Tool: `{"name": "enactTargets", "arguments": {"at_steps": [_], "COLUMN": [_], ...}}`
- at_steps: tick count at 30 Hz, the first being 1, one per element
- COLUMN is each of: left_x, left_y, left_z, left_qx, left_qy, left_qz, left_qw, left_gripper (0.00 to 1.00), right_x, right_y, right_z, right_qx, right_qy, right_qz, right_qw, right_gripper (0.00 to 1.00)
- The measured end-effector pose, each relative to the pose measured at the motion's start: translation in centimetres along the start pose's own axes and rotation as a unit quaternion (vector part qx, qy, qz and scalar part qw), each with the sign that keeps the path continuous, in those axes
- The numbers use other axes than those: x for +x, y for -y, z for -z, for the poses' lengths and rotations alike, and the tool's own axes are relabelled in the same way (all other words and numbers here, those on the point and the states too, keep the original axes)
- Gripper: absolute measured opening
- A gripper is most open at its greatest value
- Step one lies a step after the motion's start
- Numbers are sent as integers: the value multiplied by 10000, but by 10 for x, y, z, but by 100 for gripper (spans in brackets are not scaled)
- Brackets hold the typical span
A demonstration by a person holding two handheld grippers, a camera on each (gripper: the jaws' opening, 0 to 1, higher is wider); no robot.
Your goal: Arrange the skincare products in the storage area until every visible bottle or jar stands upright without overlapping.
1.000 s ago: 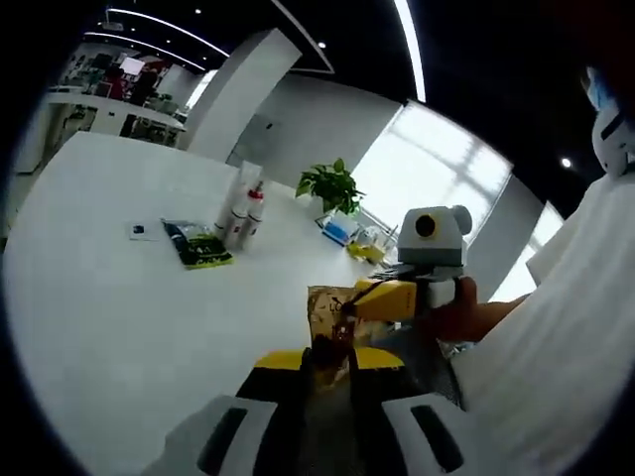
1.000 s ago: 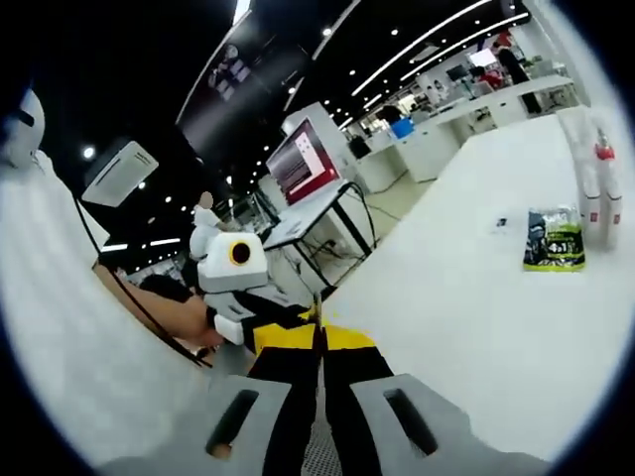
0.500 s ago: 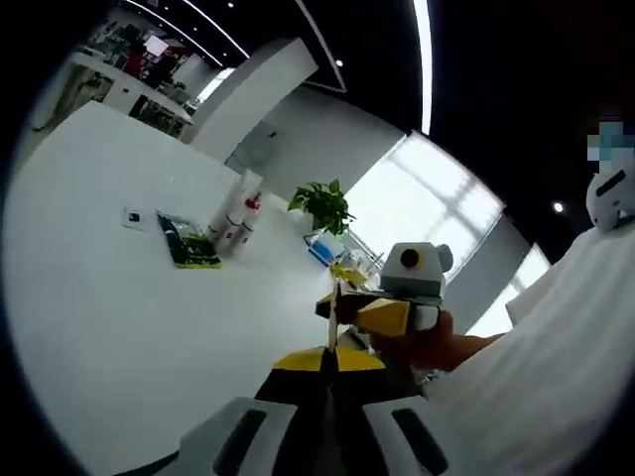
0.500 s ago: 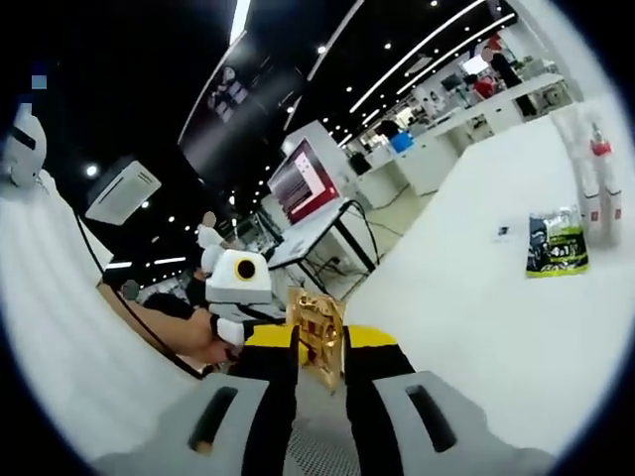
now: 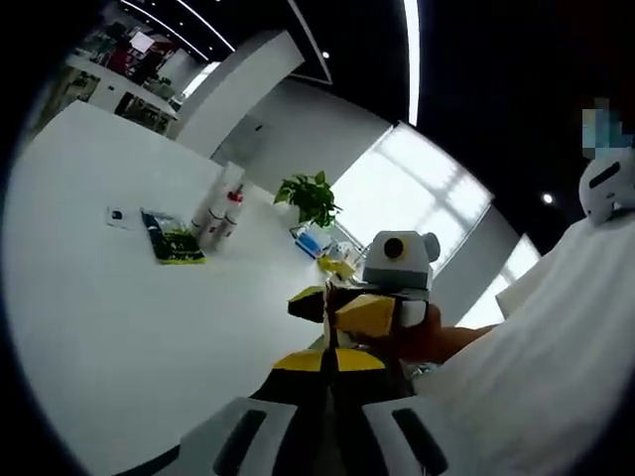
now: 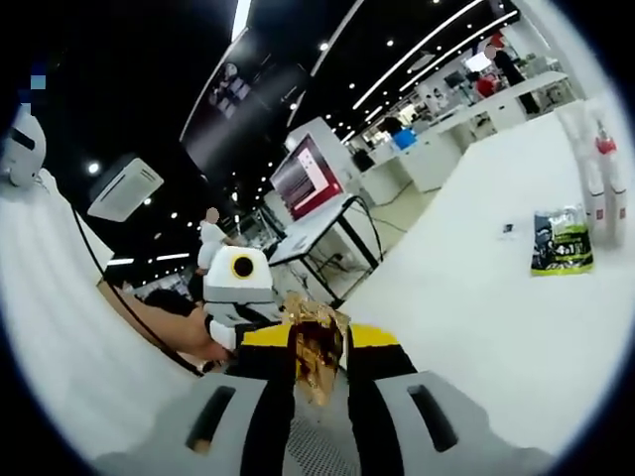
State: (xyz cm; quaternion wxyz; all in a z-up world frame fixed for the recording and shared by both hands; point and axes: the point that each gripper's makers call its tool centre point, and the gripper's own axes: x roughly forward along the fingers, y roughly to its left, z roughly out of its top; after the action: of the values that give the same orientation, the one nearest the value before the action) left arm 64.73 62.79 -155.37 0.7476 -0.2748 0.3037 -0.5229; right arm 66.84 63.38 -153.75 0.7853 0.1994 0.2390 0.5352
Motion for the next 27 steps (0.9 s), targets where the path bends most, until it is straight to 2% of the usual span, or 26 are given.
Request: {"name": "enactTargets", "arguments": {"at_steps": [3, 6, 9, 11, 12, 14, 19, 22, 27], "left_x": [0, 1, -2, -6, -7, -8, -6, -7, -13], "left_y": [1, 1, -2, -3, -2, -4, -2, -6, -8], "left_z": [-3, -3, -6, -13, -15, -16, -15, -18, -27], "left_qx": [-79, -86, -257, -389, -444, -516, -555, -527, -682], "left_qy": [80, 80, 130, 332, 396, 423, 399, 490, 737], "left_qz": [9, 4, 38, 57, 102, 105, 129, 14, 49], "left_qw": [9999, 9999, 9996, 9987, 9982, 9977, 9976, 9974, 9949], "left_gripper": [0, 0, 0, 0, 0, 0, 1, 3, 3], "right_x": [-3, -3, -3, -5, -7, -10, -9, -12, -16], "right_y": [-1, 0, 1, 4, 4, 5, 4, 6, 11], "right_z": [-2, -2, -2, -3, -7, -9, -8, -11, -16], "right_qx": [-79, -76, -85, 108, 177, 168, 360, 424, 576], "right_qy": [13, 18, 21, 34, 141, 179, 147, 215, 348], "right_qz": [-45, -36, -19, 10, -20, -3, -60, -41, 39], "right_qw": [10000, 10000, 10000, 9999, 9997, 9997, 9992, 9989, 9977], "right_gripper": [3, 2, 5, 6, 5, 1, 0, 0, 0]}}
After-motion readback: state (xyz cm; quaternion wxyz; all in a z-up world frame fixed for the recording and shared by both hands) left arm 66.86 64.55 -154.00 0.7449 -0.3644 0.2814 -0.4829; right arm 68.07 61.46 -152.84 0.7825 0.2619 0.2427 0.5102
